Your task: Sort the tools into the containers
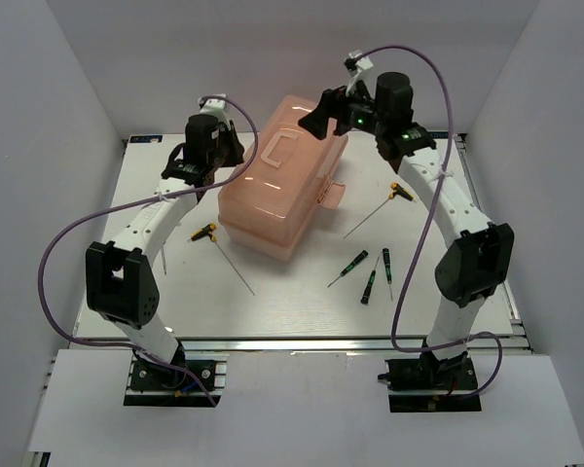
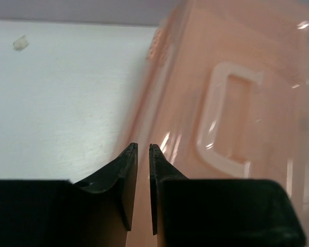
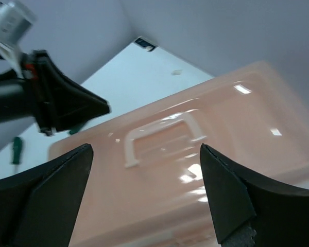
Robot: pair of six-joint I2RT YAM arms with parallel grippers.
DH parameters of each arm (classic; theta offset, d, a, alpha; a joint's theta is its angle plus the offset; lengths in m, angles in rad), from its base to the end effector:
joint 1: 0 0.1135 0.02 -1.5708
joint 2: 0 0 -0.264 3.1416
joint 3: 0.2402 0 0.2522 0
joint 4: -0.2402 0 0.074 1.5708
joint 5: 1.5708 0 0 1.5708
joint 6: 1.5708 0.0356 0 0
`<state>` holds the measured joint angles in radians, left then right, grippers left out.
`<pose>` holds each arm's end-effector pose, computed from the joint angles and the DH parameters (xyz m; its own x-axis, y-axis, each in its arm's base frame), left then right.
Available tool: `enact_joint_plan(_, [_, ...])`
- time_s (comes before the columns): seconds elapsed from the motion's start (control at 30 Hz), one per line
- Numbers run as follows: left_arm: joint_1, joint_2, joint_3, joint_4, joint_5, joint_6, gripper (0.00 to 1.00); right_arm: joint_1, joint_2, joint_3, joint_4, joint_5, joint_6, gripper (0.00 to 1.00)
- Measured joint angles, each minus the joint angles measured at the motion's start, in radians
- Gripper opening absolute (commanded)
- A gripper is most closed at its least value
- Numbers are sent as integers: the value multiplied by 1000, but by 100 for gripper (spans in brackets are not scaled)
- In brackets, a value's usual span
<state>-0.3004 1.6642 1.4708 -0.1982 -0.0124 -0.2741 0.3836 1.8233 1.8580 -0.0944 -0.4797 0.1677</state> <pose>0.3802 -0.1173 0.3463 -0.4281 -0.1507 -0.8911 0.1756 0.9533 -0.2456 0.3964 0.1777 0.4313 -0.1813 0.0865 -0.9796 -0.7393 0.6449 0.1938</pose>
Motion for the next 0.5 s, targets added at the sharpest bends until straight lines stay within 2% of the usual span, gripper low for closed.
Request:
enact_joint_plan(0.03, [0,-2,-16,-8,-19,3,24,13,17,1,10,-14,40,85])
enact_joint_plan(0.07, [0,-5,-38,-16,-38,4,23,23,36,7,15,-26,73,75])
enact_joint_plan(0.1, [1,-8,-61,-23,-53,4,23,34,56,16,19,-31,101,71])
enact_joint_plan(0.2, [12,-26,-135,-12,-93,8,23,64,118,47,21,-28,186,62])
enact_joint_plan(0.27, [21,-42,-171,-3,-90,7,22,83,148,67,14,-3,230,63])
enact_joint_plan(0.33, [23,-61,-206,20,-64,6,22,100,162,80,10,32,266,69])
enact_joint_plan(0.5, [19,-120,-309,90,47,-6,22,141,164,90,-20,159,333,77])
